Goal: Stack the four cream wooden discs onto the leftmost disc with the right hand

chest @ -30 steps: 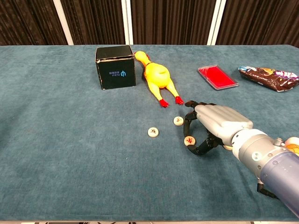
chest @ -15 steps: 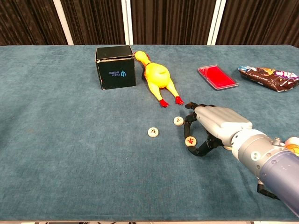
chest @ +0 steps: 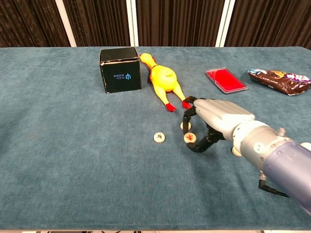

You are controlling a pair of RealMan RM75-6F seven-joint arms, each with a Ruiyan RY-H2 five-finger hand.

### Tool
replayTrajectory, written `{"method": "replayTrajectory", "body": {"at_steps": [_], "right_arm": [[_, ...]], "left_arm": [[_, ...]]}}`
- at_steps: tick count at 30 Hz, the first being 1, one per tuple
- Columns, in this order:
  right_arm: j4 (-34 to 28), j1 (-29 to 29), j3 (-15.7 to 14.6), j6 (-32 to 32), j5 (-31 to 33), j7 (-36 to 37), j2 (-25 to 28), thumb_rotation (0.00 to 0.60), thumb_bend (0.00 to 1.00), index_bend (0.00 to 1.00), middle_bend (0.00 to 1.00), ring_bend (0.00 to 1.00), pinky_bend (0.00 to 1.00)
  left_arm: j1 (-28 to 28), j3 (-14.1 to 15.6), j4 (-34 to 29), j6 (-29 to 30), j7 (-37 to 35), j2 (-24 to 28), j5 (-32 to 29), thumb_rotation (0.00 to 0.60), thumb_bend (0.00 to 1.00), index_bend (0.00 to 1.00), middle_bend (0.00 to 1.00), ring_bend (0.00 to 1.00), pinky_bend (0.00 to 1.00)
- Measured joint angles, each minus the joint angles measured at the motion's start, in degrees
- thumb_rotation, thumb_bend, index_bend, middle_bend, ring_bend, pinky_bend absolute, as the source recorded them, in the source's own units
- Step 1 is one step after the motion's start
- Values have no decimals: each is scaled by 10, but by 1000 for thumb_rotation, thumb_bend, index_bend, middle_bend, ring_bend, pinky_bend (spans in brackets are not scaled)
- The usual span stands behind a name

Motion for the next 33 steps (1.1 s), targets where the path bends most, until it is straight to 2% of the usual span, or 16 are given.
{"method": "replayTrajectory", "body": {"at_steps": [8, 16, 26, 33], "right_arm": [[17, 51, 27, -23, 40, -36, -20, 600, 402, 526, 0, 0, 0], [56, 94, 44, -29, 48, -49, -58, 600, 402, 527, 0, 0, 0], [103, 127, 47, -33, 59, -59, -96, 600, 402, 526, 0, 0, 0], [105, 132, 47, -30, 67, -61, -91, 600, 402, 527, 0, 0, 0]], "left_arm": [[0, 1, -1, 0, -1, 0, 1, 600, 174, 115, 0, 0, 79], [-1, 3, -1, -4, 0, -2, 3, 600, 173, 115, 0, 0, 79], [-1, 1, -2, -2, -5, 0, 2, 600, 173, 115, 0, 0, 79], [-2, 0, -1, -4, -6, 0, 0, 600, 173, 115, 0, 0, 79]]}}
